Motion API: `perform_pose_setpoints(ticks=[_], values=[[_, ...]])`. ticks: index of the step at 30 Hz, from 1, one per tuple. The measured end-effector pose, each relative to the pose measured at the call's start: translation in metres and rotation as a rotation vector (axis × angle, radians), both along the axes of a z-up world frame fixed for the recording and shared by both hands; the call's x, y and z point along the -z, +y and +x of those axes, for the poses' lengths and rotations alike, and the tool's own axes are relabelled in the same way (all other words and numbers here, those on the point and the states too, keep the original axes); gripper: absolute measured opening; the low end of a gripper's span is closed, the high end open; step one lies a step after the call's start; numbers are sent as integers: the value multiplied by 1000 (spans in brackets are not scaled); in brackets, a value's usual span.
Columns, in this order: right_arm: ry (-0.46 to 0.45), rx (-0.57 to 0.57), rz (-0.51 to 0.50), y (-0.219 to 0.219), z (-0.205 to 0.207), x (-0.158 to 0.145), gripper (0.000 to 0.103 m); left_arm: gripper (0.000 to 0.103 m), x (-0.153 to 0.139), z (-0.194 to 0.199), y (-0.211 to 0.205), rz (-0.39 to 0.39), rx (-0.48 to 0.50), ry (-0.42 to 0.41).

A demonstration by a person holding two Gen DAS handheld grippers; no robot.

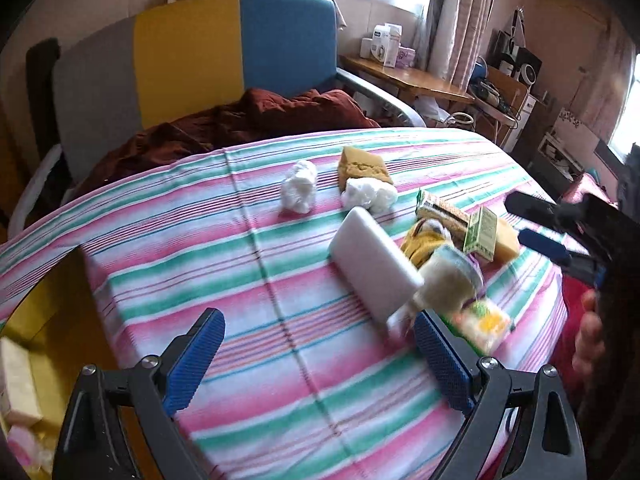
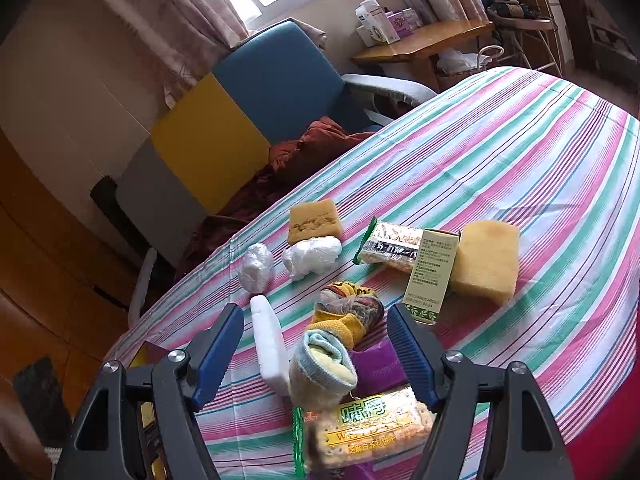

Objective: Organize objects
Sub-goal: 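Move both grippers away from the tray back toward the remaining items, then grasp the white foam block with the left gripper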

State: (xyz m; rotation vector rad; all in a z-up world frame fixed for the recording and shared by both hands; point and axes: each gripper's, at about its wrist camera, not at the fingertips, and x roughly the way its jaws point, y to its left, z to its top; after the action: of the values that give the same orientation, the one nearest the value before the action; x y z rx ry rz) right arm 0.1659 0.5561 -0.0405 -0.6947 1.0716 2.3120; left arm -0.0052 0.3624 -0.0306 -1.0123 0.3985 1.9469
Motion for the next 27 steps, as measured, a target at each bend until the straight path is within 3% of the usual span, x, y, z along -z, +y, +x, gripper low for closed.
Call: perform_pose_setpoints(ticks=[9,14,20,27], values=[[21,-11,-29,3,1,2,75,96,18,-18,71,-49,17,-42],[29,-8,-46,5,2,3,75,96,35,-26,92,-125,30,-2],[37,-1,-60,6,4,5,75,99,40,-46,55,-97,-37,-43],[35,10,-58,6,5,4,75,98,52,-63,8,-141,-132,-105]])
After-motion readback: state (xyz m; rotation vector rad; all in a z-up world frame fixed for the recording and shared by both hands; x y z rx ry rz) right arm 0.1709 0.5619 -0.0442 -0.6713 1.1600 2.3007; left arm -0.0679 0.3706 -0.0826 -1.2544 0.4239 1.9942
